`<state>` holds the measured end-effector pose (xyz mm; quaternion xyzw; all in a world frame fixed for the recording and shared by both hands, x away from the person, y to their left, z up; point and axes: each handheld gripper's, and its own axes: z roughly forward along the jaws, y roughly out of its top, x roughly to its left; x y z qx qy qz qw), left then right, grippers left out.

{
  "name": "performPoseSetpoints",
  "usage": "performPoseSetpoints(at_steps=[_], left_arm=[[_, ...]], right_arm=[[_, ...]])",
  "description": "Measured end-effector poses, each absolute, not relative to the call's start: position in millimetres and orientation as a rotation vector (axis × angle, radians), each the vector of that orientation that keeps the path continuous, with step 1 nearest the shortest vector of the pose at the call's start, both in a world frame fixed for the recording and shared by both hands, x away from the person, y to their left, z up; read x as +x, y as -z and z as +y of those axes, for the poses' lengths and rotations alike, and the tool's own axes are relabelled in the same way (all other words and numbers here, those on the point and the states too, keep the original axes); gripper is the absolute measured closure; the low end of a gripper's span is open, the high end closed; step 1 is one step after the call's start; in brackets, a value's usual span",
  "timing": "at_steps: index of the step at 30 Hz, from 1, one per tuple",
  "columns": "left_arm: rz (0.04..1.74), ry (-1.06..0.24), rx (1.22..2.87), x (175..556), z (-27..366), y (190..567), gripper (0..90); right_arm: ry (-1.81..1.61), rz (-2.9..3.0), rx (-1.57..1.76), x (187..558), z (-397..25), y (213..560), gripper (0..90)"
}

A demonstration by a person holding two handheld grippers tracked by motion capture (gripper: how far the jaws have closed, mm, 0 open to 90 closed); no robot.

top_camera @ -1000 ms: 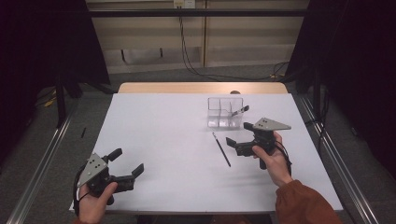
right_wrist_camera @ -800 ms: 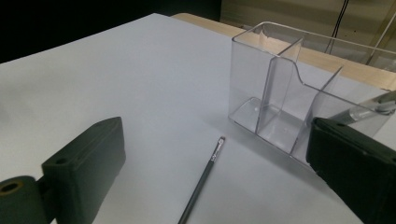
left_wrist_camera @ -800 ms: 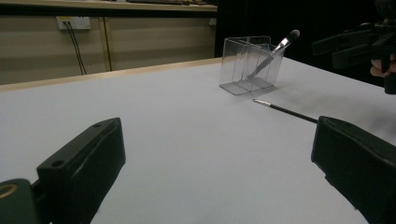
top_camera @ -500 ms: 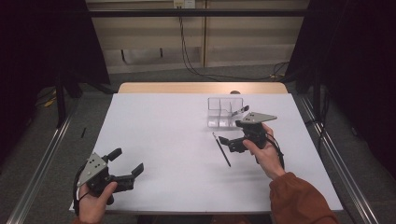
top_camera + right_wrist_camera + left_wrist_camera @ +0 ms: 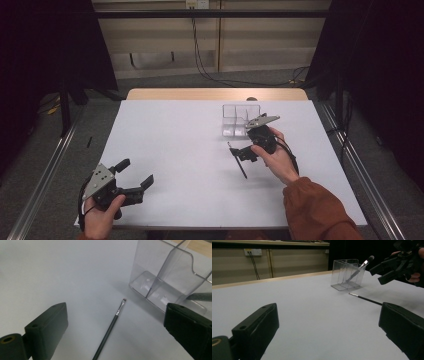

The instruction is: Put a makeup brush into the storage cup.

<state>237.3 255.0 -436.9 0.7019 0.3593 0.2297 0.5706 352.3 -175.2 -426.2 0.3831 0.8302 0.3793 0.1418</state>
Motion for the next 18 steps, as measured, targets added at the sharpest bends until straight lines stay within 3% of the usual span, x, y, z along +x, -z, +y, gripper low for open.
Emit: performPoseSetpoints(at_steps=[10, 16, 18], left_arm=[[0.844, -0.538, 1.656, 238, 255, 437, 3.0], [0.841, -0.541, 1.661, 238, 255, 437, 3.0], [0.841, -0.541, 1.66, 238, 255, 437, 3.0]], right_arm=[[-0.924, 2.534, 1.151, 364, -168, 431, 11.5], [-0.827, 2.644, 1.161, 371, -160, 430, 10.5], [-0.806, 2.689, 1.16, 373, -156, 429, 6.5]])
